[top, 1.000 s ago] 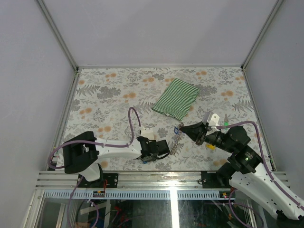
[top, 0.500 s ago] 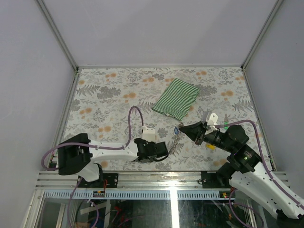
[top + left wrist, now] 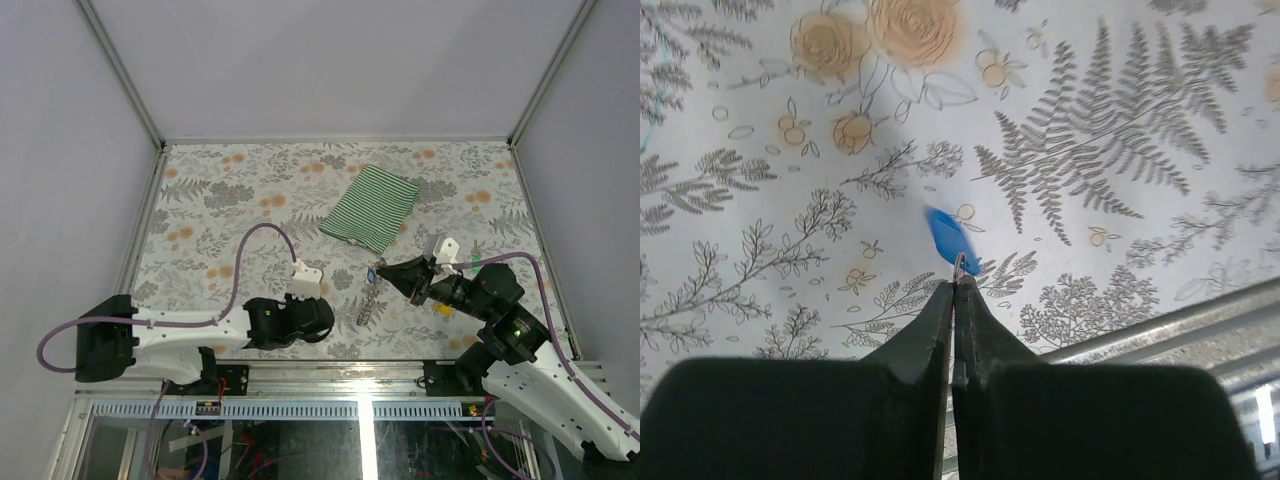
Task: Put the keys on the keyring
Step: Pick up the key from the center of the board.
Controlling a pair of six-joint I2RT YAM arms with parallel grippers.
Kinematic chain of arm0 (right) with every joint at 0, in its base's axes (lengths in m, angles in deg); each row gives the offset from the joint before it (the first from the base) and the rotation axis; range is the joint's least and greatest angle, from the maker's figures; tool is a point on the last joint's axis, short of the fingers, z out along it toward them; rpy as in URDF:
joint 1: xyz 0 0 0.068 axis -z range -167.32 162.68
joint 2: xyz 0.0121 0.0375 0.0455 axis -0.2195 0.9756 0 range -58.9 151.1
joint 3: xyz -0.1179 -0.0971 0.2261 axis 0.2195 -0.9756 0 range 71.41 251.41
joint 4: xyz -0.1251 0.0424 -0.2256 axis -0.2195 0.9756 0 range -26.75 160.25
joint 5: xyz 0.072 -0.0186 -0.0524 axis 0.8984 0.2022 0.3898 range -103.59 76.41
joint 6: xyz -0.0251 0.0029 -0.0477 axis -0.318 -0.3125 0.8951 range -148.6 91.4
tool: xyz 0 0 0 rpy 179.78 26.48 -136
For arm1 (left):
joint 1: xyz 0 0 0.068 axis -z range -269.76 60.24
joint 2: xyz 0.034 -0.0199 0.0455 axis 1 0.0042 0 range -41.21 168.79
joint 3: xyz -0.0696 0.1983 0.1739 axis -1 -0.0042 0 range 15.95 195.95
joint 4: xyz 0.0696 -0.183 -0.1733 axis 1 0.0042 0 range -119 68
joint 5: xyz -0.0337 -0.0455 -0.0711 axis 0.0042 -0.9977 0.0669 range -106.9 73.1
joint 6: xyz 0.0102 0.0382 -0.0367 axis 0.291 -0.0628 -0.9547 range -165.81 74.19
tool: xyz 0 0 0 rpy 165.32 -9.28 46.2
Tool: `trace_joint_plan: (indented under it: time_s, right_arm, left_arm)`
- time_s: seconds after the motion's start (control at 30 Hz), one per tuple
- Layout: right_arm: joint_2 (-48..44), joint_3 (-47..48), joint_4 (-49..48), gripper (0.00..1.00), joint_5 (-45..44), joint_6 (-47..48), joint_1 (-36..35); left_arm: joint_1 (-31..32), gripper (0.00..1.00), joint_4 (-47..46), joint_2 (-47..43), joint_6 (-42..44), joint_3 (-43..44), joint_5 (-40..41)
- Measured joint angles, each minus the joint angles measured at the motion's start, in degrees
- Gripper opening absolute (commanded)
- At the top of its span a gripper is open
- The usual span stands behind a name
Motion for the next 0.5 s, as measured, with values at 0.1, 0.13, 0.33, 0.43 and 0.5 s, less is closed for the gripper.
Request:
trace_joint_plan:
  time_s: [0.1,0.13,0.33,0.43,0.5]
  right_arm:
    - [-0.44,0.00,0.35,0.01,-0.07,0.17,0.00]
    - [-0.70,0.00,0.50,0.02,-0.07,0.22,0.00]
    - [-0.13,2.14,5.46,0.01,0.13,0.61,0.00]
    - [2.71,6.10,9.20,0.01,1.31,0.39,0.00]
    - [5.16,9.40,11.47,0.00,2.34,0.00,0.00]
  left_arm:
    - [0.11,0.00,-4.20,-6.05,4.28,-3.28,0.15]
    - [0.13,0.00,-7.02,-8.92,6.54,-4.87,0.17]
    - [0.13,0.00,-17.55,-19.19,18.29,-8.35,-0.15]
    - [0.13,0.00,-19.02,-20.76,23.96,-7.37,-1.40]
    - [0.13,0.00,-20.15,-22.32,28.11,-6.93,-2.67]
